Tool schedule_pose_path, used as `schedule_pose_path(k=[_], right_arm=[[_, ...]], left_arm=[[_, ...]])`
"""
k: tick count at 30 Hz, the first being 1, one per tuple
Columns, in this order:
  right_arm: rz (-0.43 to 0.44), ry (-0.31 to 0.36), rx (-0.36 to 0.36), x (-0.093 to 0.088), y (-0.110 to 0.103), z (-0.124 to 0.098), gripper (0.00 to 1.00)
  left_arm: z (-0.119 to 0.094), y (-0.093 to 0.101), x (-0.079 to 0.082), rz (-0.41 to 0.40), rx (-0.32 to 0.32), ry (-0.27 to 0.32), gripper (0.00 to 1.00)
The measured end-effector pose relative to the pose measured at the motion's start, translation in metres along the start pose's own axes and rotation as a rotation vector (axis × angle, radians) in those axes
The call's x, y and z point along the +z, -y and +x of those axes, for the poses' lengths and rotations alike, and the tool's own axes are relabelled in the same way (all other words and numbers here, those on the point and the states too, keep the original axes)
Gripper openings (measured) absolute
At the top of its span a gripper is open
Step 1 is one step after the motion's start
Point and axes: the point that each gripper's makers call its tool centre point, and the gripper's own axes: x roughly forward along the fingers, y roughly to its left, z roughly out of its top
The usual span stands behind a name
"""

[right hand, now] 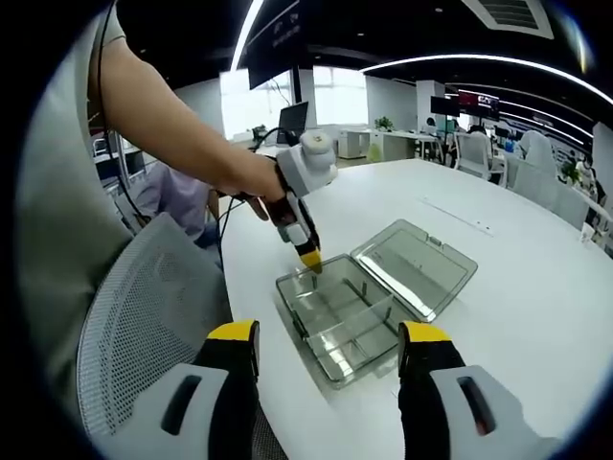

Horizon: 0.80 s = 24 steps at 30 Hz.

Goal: Insert the divider into the dual guide fixture by aligning both edges with the guide slots and pushing it downward to the bottom, including one-sided entry, uneven engagement, binding, and posture correction.

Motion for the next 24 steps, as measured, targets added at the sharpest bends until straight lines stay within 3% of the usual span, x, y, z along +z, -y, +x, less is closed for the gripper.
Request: schedule_pose_path(k=[10,24], right_arm=[[0.000,-0.002,0.005,0.0002,0.0003,0.0014,0.56],[0.016,0.007,0.007,-0.0015,0.0030,0.0009,0.57]], left_arm=[[0.0058,-0.0016,-0.0003,0.003,0.028,-0.036,0.36],[0.0054,-0.0090,0.0042,0.006,0.065,-0.039,0.39]])
